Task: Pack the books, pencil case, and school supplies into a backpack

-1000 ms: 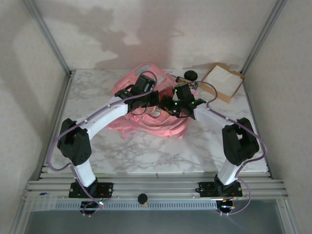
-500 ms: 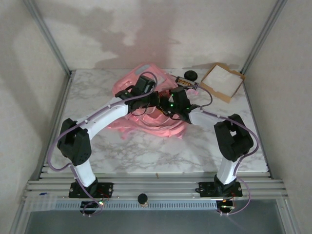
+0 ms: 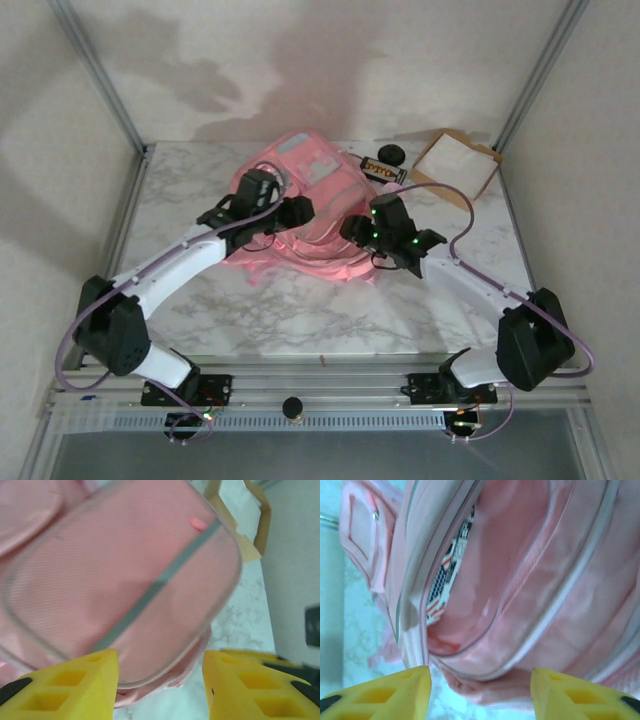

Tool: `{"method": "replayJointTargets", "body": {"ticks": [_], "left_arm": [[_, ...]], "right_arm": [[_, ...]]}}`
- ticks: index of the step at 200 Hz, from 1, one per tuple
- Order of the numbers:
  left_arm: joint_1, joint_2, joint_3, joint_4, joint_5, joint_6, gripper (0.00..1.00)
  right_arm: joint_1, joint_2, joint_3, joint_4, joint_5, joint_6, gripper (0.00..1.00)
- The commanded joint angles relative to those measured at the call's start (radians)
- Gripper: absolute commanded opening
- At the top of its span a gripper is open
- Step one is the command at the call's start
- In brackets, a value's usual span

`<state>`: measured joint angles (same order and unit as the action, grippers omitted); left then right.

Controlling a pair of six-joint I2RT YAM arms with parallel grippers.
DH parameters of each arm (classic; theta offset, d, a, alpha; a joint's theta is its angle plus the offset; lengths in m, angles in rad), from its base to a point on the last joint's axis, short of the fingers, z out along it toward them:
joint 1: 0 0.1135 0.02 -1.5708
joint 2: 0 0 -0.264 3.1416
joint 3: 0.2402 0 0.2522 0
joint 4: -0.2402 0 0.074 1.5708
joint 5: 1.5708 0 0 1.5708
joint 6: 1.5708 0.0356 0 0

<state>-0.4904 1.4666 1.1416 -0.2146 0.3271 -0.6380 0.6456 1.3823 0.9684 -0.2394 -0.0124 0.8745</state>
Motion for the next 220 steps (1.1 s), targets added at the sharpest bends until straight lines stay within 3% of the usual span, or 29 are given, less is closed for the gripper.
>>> {"method": "replayJointTargets", "body": {"ticks": [1, 30, 79, 122, 179, 220], "left_arm": [[0.075, -0.029, -0.077, 0.101, 0.054, -0.056, 0.48], [0.128, -0.020, -0.116, 0.164, 0.052, -0.093, 0.50], [0.206, -0.056, -0.190, 0.245, 0.023, -0.148, 0.51], [0.223, -0.107, -0.266, 0.269, -0.014, -0.163, 0.51], [0.225, -0.102, -0.293, 0.291, -0.022, -0.171, 0.51], [0.225, -0.096, -0.316, 0.320, -0.020, -0.189, 0.53]], "right_arm": [[0.130, 0.029, 0.043, -0.091, 0.131, 0.009, 0.55], [0.291, 0.175, 0.142, -0.077, 0.255, 0.081, 0.55], [0.363, 0.475, 0.415, -0.129, 0.294, 0.151, 0.41], [0.367, 0.622, 0.596, -0.270, 0.442, 0.187, 0.37], [0.352, 0.712, 0.681, -0.318, 0.525, 0.191, 0.39], [0.332, 0.762, 0.717, -0.342, 0.575, 0.215, 0.29]]}}
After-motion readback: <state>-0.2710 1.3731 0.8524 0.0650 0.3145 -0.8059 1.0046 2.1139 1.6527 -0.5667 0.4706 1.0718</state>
